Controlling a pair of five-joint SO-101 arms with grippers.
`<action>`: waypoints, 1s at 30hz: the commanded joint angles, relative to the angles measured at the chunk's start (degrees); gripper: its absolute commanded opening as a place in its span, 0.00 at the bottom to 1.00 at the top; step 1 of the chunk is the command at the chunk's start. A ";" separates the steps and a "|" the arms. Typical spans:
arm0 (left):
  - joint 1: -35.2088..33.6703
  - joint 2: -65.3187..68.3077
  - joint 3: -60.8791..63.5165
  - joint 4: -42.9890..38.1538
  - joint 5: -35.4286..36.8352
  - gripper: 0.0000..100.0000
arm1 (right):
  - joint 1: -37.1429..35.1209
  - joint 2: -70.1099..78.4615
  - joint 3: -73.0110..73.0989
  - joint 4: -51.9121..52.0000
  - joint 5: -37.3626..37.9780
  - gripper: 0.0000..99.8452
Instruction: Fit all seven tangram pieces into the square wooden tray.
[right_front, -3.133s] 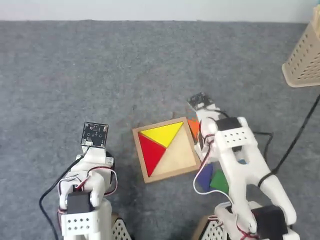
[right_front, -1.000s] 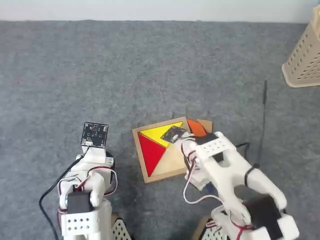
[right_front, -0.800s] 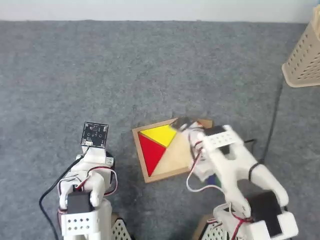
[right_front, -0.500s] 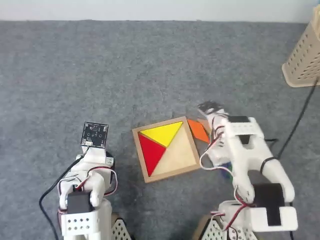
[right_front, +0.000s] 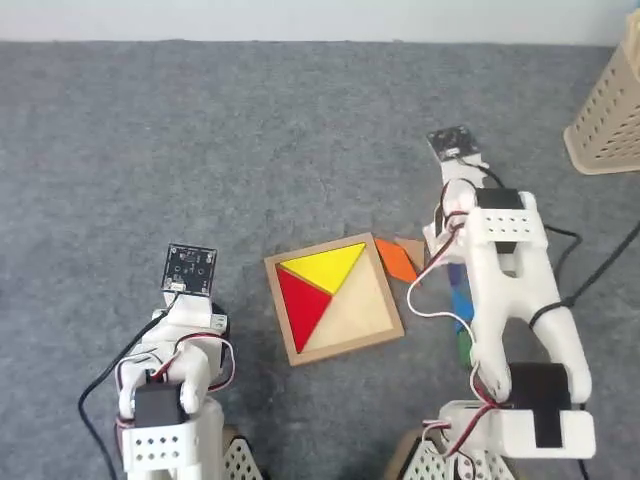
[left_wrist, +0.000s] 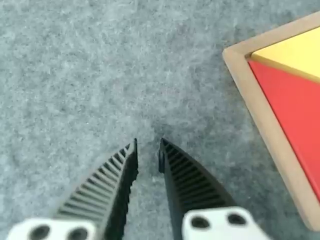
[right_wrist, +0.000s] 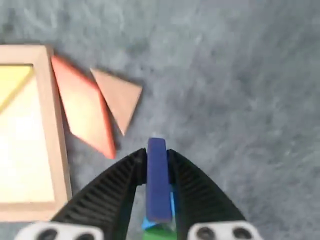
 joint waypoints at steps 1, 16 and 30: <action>0.09 -1.32 -0.48 0.00 0.44 0.07 | -1.98 -0.66 -3.16 2.95 0.62 0.15; 0.09 -1.32 -0.48 0.00 0.44 0.07 | -2.07 -0.66 6.51 -6.20 -11.16 0.23; 0.09 -1.32 -0.48 0.00 0.44 0.07 | 3.12 -1.36 11.25 -11.74 -13.89 0.23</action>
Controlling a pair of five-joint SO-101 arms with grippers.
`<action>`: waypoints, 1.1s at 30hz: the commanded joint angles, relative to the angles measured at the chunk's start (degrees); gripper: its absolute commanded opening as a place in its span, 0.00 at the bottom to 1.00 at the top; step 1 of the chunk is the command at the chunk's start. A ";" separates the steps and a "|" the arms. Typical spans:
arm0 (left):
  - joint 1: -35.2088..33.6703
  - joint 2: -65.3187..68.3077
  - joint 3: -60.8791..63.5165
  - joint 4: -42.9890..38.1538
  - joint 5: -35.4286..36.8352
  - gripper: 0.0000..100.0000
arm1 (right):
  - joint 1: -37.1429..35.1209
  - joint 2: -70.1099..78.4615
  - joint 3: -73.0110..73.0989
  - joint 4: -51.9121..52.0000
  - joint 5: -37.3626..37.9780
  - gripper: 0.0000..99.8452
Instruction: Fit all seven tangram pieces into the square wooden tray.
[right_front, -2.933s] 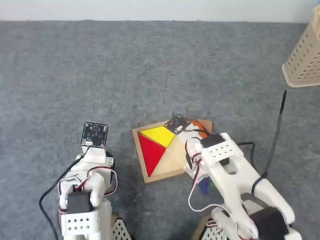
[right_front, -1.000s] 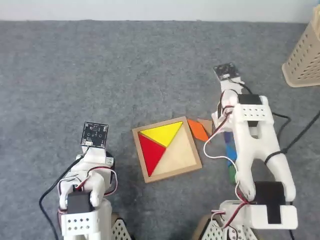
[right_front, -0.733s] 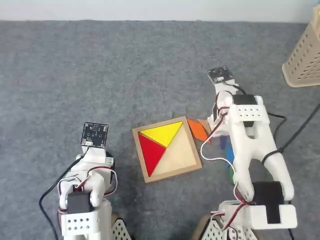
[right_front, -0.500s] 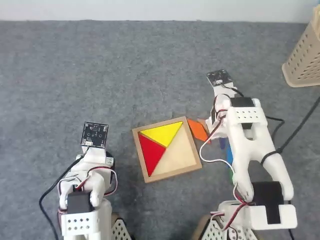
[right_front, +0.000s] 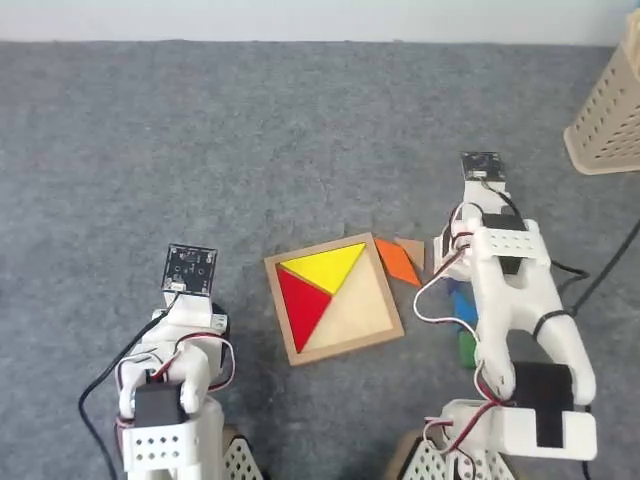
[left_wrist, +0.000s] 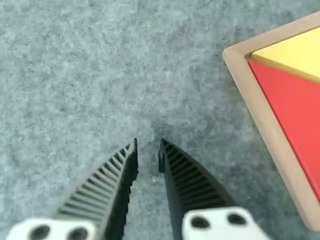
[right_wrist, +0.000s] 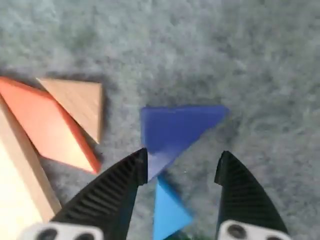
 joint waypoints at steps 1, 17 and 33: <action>0.09 -1.32 -0.48 0.00 0.44 0.07 | -0.04 -1.45 -0.18 -1.19 -0.70 0.23; 0.09 -1.32 -0.48 0.00 0.44 0.07 | 0.22 -1.54 -8.88 9.36 -0.18 0.23; 0.09 -1.32 -0.48 0.00 0.44 0.07 | -19.03 12.53 -28.31 16.13 13.71 0.23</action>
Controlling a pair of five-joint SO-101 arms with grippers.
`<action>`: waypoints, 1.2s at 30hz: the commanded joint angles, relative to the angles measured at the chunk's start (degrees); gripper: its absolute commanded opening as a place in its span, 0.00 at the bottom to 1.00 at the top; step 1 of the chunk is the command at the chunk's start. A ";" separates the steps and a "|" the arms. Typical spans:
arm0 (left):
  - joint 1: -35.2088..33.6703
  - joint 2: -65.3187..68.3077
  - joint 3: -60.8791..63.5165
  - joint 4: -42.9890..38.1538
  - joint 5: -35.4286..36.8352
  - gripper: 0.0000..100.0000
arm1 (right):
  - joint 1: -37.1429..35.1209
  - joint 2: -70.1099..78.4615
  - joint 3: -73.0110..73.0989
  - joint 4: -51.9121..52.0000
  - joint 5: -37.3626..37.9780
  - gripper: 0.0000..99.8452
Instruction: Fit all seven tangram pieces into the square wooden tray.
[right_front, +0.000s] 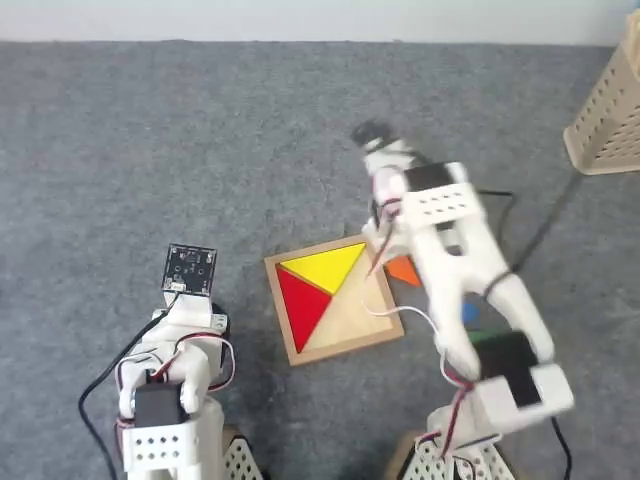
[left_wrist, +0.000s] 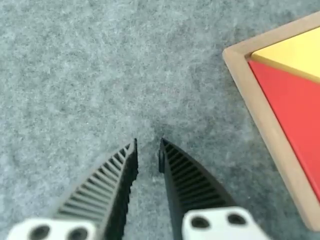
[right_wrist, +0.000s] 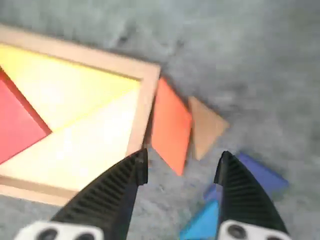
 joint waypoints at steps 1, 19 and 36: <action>0.09 -1.32 -0.48 0.00 0.44 0.07 | -0.31 2.86 -3.16 -3.82 1.14 0.23; 0.09 -1.32 -0.48 0.00 0.44 0.07 | 9.01 14.46 -5.10 -6.81 -3.69 0.23; 0.09 -1.32 -0.48 0.00 0.44 0.07 | 11.30 5.58 -3.52 -4.00 -5.63 0.23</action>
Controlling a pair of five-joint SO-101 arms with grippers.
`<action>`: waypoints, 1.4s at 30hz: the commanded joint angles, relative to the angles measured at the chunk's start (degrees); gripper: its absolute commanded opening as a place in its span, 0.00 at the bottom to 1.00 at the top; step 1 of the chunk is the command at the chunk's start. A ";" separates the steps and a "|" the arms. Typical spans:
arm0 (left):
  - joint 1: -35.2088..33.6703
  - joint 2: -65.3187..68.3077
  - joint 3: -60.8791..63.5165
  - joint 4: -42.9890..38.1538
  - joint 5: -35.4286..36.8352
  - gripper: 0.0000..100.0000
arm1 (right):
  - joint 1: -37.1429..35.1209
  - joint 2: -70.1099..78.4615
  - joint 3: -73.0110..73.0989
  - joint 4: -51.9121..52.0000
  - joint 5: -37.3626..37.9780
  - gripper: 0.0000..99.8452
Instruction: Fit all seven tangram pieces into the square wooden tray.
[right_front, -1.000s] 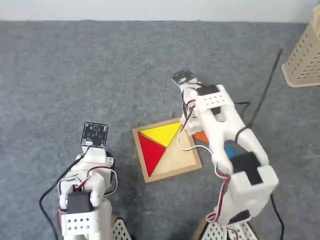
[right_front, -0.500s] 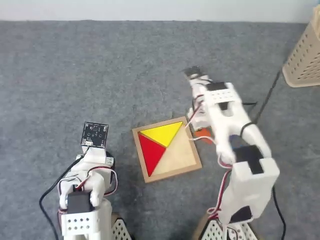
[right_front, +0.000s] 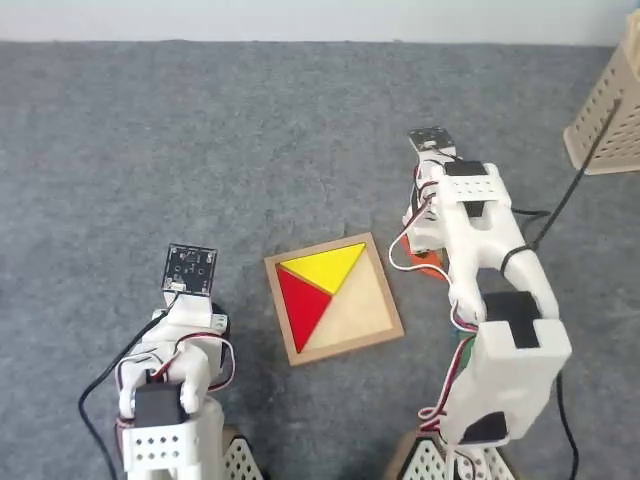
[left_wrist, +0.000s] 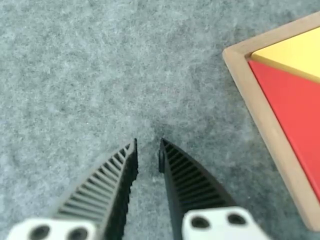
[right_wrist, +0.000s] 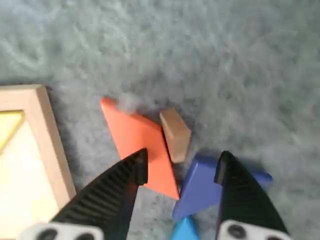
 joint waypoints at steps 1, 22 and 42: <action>0.09 -1.32 -0.48 0.00 0.44 0.07 | -1.19 -6.11 0.88 -0.48 1.58 0.23; 0.09 -1.32 -0.48 0.00 0.44 0.07 | -5.23 1.89 1.85 -2.15 6.95 0.20; 0.09 -1.32 -0.48 0.00 0.44 0.07 | -0.92 -9.80 6.77 -2.33 -0.18 0.01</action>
